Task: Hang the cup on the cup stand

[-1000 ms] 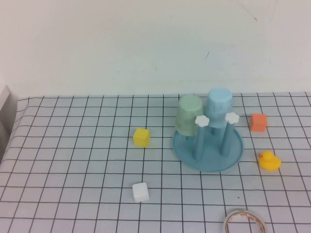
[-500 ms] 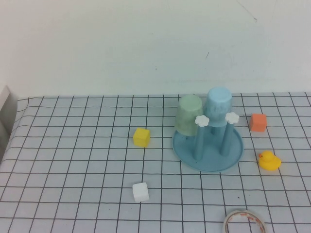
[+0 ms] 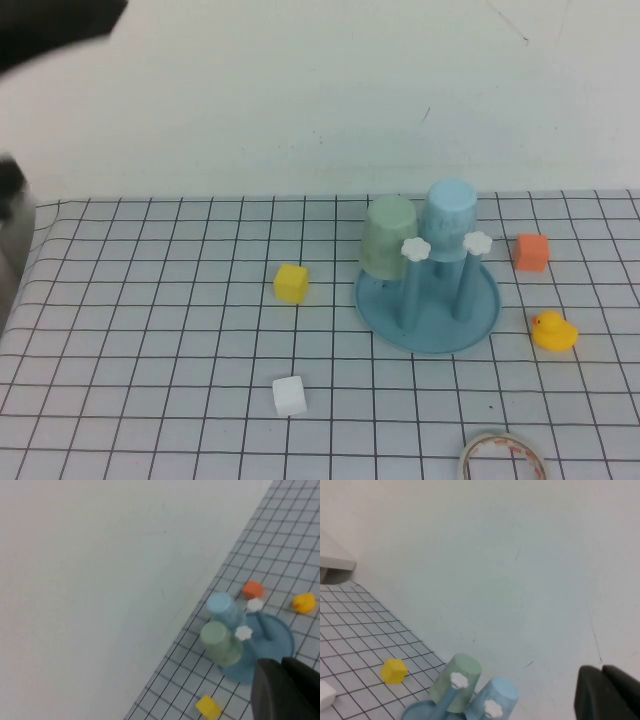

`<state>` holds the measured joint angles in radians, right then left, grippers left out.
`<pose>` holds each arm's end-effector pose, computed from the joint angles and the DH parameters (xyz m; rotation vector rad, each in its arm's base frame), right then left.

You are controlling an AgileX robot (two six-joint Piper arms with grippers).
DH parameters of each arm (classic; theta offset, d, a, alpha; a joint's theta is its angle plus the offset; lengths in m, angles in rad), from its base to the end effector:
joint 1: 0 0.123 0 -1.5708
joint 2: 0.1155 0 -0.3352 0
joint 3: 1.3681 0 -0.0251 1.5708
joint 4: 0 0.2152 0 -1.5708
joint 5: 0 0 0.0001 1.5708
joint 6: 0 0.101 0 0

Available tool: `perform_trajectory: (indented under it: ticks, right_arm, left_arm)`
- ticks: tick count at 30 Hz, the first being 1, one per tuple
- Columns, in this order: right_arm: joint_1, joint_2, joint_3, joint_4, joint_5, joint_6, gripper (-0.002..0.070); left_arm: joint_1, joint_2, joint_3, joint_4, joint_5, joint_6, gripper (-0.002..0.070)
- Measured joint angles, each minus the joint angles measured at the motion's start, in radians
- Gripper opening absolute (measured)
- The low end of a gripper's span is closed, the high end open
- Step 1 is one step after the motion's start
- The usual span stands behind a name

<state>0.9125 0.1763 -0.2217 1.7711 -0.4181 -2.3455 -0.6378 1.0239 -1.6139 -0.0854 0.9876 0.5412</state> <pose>0.0204 -0.0391 0.2769 -0.7611 1.3274 -0.0283 0.0823 -0.0700 0.5512 1.0502 1.5618 -0.1656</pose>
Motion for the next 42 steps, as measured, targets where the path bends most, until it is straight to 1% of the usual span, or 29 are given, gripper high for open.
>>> perform_trajectory:
  ticks: [2, 4, 6, 7, 8, 12, 14, 17, 22, 29, 34, 36, 38, 39, 42]
  right_arm:
    - [0.000, 0.000, 0.000, 0.000, 0.000, 0.000, -0.0001]
    - [0.000, 0.000, 0.000, 0.000, 0.000, 0.000, -0.0001]
    - [0.000, 0.000, 0.000, 0.000, 0.000, 0.001, -0.0001]
    - [0.000, 0.000, 0.000, 0.000, 0.000, 0.001, -0.0001]
    - [0.000, 0.000, 0.000, 0.000, 0.000, 0.001, -0.0001]
    - [0.000, 0.000, 0.000, 0.000, 0.000, 0.002, -0.0001]
    - [0.000, 0.000, 0.000, 0.000, 0.000, 0.002, -0.0001]
    - [0.000, 0.000, 0.000, 0.000, 0.000, 0.003, -0.0001]
    - [0.000, 0.000, 0.000, 0.000, 0.000, 0.003, -0.0001]
    - [0.000, 0.000, 0.000, 0.000, 0.000, 0.003, -0.0001]
    - [0.000, 0.000, 0.000, 0.000, 0.000, 0.003, -0.0001]
    - [0.000, 0.000, 0.000, 0.000, 0.000, 0.003, -0.0001]
    - [0.000, 0.000, 0.000, 0.000, 0.000, 0.003, -0.0001]
    - [0.000, 0.000, 0.000, 0.000, 0.000, 0.003, -0.0001]
    - [0.000, 0.000, 0.000, 0.000, 0.000, 0.003, -0.0001]
  left_arm:
    - [0.000, -0.054, 0.136, 0.077, -0.100, -0.069, 0.0000]
    - [0.000, -0.118, 0.291, 0.182, -0.211, -0.152, 0.0000]
    - [0.000, -0.184, 0.441, 0.318, -0.321, -0.264, 0.0000]
    - [0.000, -0.242, 0.566, 0.446, -0.401, -0.377, 0.0000]
    - [0.000, -0.273, 0.630, 0.501, -0.436, -0.438, 0.0000]
    - [0.000, -0.376, 0.842, 0.648, -0.535, -0.659, 0.0000]
    - [0.000, -0.421, 0.937, 0.694, -0.568, -0.764, 0.0000]
    - [0.000, -0.469, 1.047, 0.717, -0.593, -0.840, 0.0000]
    - [0.000, -0.491, 1.159, 0.719, -0.595, -0.864, 0.0000]
    - [0.000, -0.493, 1.232, 0.732, -0.586, -0.871, 0.0000]
    - [0.017, -0.530, 1.241, 0.760, -0.533, -0.942, 0.0000]
    - [0.061, -0.562, 1.241, 0.758, -0.533, -1.005, 0.0000]
    - [0.126, -0.608, 1.241, 0.745, -0.540, -1.077, 0.0000]
    - [0.189, -0.656, 1.241, 0.735, -0.554, -1.109, 0.0000]
    - [0.285, -0.738, 1.248, 0.728, -0.584, -1.109, 0.0000]
